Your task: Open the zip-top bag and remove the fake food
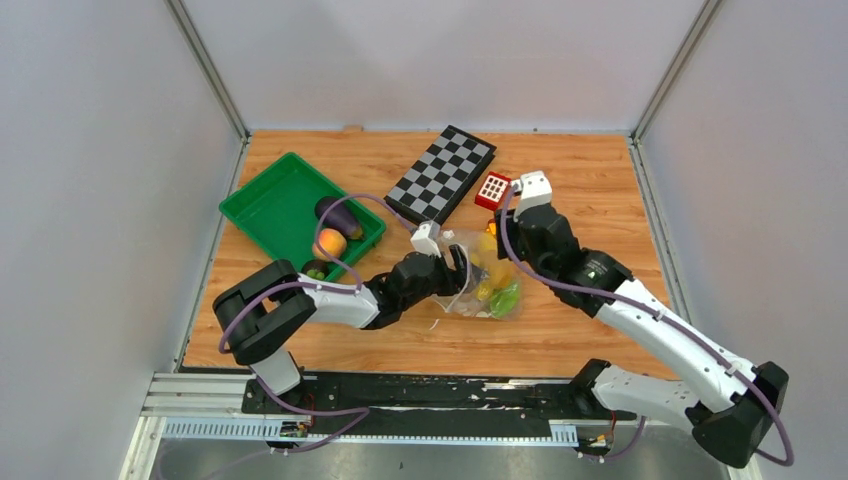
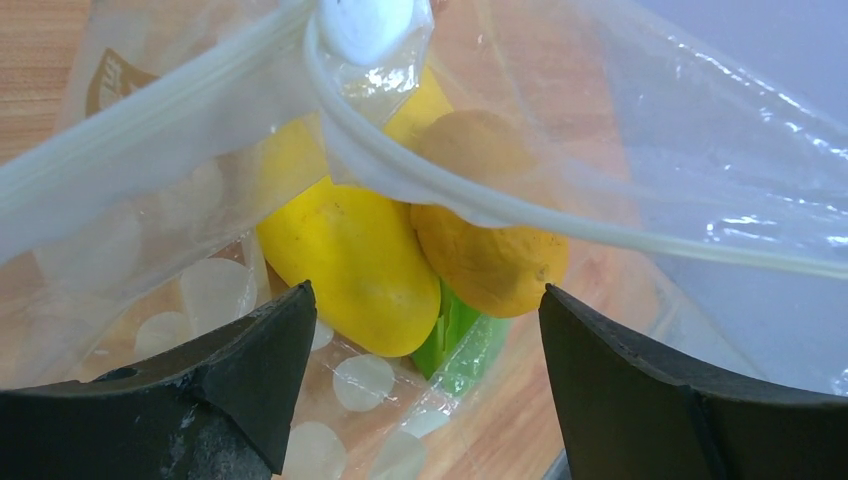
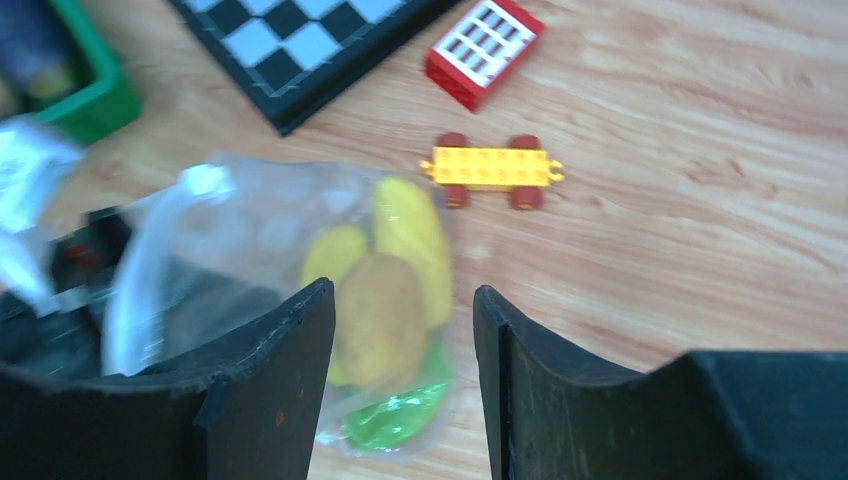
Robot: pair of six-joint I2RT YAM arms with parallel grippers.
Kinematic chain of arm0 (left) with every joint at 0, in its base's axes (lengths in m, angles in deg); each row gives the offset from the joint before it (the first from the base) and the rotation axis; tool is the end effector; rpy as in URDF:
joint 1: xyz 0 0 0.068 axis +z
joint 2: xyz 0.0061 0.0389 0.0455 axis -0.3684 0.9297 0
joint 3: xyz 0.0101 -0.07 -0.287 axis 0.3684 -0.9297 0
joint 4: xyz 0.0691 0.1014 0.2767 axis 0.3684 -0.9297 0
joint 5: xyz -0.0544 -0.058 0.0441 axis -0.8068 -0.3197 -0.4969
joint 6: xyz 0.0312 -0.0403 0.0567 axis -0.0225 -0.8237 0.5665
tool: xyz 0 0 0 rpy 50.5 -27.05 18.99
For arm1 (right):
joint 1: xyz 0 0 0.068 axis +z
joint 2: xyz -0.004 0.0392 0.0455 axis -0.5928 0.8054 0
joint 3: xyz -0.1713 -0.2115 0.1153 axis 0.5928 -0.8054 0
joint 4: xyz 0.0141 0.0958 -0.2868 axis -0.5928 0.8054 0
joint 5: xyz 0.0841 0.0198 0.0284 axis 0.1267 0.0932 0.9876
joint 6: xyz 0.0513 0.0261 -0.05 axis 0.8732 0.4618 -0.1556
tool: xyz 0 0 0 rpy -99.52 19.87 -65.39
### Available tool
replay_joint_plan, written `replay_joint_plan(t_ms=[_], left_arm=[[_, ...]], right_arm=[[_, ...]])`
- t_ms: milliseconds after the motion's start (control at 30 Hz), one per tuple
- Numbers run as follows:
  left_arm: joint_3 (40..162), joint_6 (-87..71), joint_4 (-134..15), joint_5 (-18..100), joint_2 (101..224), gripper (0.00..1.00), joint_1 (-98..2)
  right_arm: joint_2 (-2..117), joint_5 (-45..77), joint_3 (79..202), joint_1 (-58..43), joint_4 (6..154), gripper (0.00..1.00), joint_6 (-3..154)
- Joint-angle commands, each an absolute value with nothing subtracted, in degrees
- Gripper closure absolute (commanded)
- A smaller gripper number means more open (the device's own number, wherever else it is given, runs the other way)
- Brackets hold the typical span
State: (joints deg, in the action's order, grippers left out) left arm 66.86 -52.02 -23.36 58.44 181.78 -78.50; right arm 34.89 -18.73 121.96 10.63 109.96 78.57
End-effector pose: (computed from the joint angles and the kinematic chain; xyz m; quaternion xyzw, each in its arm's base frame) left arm 0.2186 -0.3161 0.1475 -0.0378 0.8094 -0.4482 0.3777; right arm 0.2067 0.1785 0.3426 -0.1616 0.8422 0.0450 0.5124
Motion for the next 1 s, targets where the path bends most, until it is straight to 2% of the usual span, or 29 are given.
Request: replay_joint_plan(t_ms=[0,200,567,800,967], left_arm=[[66.3,-51.6,-20.5,58.6,178.8,0.10,-78.3],[66.1,-51.8,-20.5,57.9,178.0,0.08,-77.7],[67.9,-51.6,-23.2,56.0,178.6,0.06,-76.5],[70.5,-51.5,-26.9,55.5,179.9,0.12,-76.5],[70.9,-53.4,-27.1,53.8,181.5,0.18,-76.5]], right_arm=[[36.0,-11.8,119.1,0.4,108.1,0.47,83.1],[40.7,-6.3,113.0,-8.0,100.1,0.48,86.6],[47.0,6.5,106.4,-8.4,91.7,0.51,86.1],[47.9,13.9,103.0,-8.4,86.9,0.53,87.7],[47.5,15.0,100.3,-8.3,83.9,0.54,88.9]])
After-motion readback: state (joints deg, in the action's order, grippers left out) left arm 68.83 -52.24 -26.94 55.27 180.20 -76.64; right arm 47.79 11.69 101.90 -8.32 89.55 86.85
